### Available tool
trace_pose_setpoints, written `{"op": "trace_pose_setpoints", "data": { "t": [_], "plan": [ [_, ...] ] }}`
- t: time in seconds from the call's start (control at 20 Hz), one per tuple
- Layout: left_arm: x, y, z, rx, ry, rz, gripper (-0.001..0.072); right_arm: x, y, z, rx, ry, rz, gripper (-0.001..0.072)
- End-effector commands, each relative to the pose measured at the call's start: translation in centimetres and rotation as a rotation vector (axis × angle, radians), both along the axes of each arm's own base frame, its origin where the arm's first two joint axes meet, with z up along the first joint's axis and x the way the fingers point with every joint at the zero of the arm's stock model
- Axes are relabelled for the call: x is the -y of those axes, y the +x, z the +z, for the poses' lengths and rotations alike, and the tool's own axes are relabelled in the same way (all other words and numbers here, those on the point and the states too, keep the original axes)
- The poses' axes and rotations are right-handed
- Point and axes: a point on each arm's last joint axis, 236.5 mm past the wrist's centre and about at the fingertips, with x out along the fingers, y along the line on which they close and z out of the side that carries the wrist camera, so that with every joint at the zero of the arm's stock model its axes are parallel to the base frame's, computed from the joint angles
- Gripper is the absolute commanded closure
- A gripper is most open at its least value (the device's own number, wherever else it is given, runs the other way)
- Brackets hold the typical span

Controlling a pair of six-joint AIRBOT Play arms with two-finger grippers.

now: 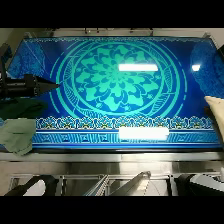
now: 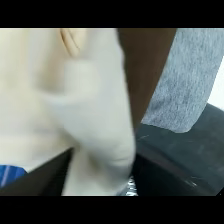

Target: Fold the shirts.

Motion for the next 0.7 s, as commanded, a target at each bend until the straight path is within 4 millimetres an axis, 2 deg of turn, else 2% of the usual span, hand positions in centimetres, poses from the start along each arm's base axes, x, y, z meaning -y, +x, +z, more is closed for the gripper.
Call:
{"op": "trace_pose_setpoints", "data": {
  "t": [0.0, 0.1, 0.2, 0.25, 0.3, 0.35, 0.4, 0.5, 0.6, 0.65],
  "plan": [
    [0.2, -0.3, 0.0, -0.006, -0.004, -0.014, 0.0680, 0.0, -1.2, -1.3, -0.055, 0.013, -0.001, 0.0045],
    [0.2, -0.3, 0.0, -0.006, -0.004, -0.014, 0.0680, -0.1, -1.3, -0.6, -0.065, 0.016, -0.011, 0.0046],
    [0.1, -0.2, 0.0, -0.004, -0.004, -0.010, 0.0680, -0.1, -0.4, 1.1, -0.038, 0.024, -0.014, 0.0061],
    [0.1, -0.2, 0.1, -0.002, -0.004, -0.007, 0.0680, -0.4, 0.9, 2.0, -0.005, 0.031, -0.001, 0.0200],
    [0.0, 0.1, 0.1, 0.003, -0.004, 0.003, 0.0680, -1.1, 2.8, 3.0, 0.046, 0.046, 0.023, 0.0412],
    [-0.2, 0.4, 0.2, 0.011, -0.003, 0.017, 0.0680, -2.5, 5.9, 4.0, 0.138, 0.065, 0.090, 0.0707],
    [-0.3, 0.7, 0.5, 0.022, -0.001, 0.026, 0.0679, -4.2, 9.0, 5.0, 0.234, 0.080, 0.158, 0.0695],
    [-0.4, 1.0, 1.8, 0.061, 0.019, 0.018, 0.0679, -9.4, 15.8, 7.6, 0.440, 0.115, 0.341, 0.0696],
    [-0.3, 0.9, 3.7, 0.108, 0.035, -0.010, 0.0678, -16.7, 20.7, 11.0, 0.622, 0.176, 0.568, 0.0696],
    [-0.2, 0.7, 4.4, 0.123, 0.039, -0.027, 0.0678, -20.5, 22.2, 12.6, 0.697, 0.203, 0.682, 0.0696]
  ]
}}
